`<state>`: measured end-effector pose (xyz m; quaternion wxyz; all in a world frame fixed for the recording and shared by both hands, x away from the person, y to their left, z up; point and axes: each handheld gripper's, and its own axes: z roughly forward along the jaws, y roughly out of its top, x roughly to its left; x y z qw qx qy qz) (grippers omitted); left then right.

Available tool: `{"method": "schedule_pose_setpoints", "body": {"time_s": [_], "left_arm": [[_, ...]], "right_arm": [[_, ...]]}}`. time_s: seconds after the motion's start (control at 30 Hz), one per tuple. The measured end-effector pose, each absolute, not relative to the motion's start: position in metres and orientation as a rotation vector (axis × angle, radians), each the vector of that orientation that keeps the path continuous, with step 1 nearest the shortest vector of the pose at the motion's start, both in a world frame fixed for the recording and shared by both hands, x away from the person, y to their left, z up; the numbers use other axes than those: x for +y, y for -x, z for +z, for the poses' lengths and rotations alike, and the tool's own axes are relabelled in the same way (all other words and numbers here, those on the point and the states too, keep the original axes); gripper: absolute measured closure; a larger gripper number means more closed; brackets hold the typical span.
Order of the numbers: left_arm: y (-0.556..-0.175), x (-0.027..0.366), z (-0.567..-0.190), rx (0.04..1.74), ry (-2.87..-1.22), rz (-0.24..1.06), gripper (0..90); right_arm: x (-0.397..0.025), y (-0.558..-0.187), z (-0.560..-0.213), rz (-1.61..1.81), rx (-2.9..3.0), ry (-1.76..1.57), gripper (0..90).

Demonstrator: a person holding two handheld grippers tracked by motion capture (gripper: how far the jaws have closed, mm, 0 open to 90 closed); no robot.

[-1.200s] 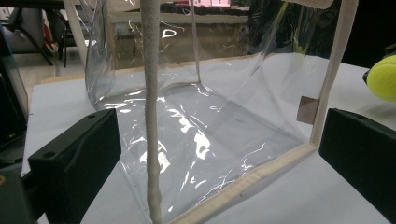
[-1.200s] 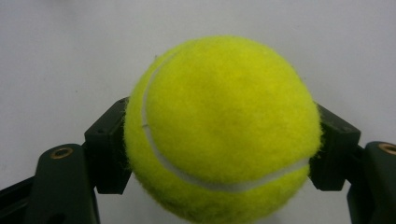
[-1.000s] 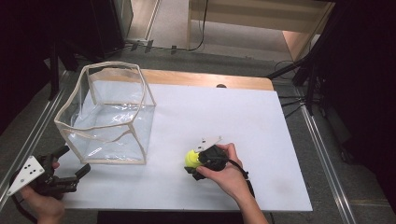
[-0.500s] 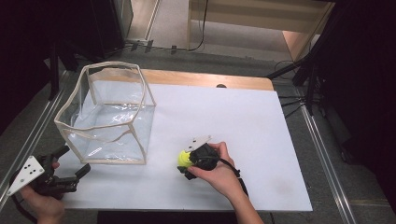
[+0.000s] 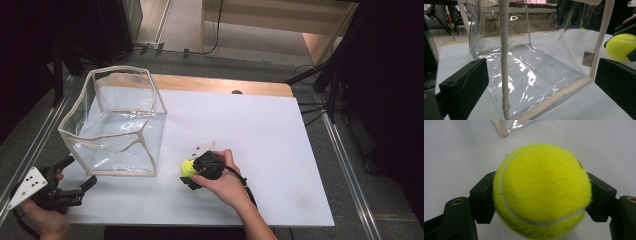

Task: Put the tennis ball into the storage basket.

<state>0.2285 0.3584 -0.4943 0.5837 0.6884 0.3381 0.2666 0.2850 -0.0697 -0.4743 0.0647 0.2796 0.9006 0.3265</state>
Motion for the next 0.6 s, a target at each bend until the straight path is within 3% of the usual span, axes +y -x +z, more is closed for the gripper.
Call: {"method": "schedule_pose_setpoints", "body": {"time_s": [0.6], "left_arm": [[-0.229,0.359,-0.494,0.787,-1.606,0.619,0.0]], "right_arm": [[-0.046,-0.298,-0.466,1.024,2.728,-0.800,22.9]]}}
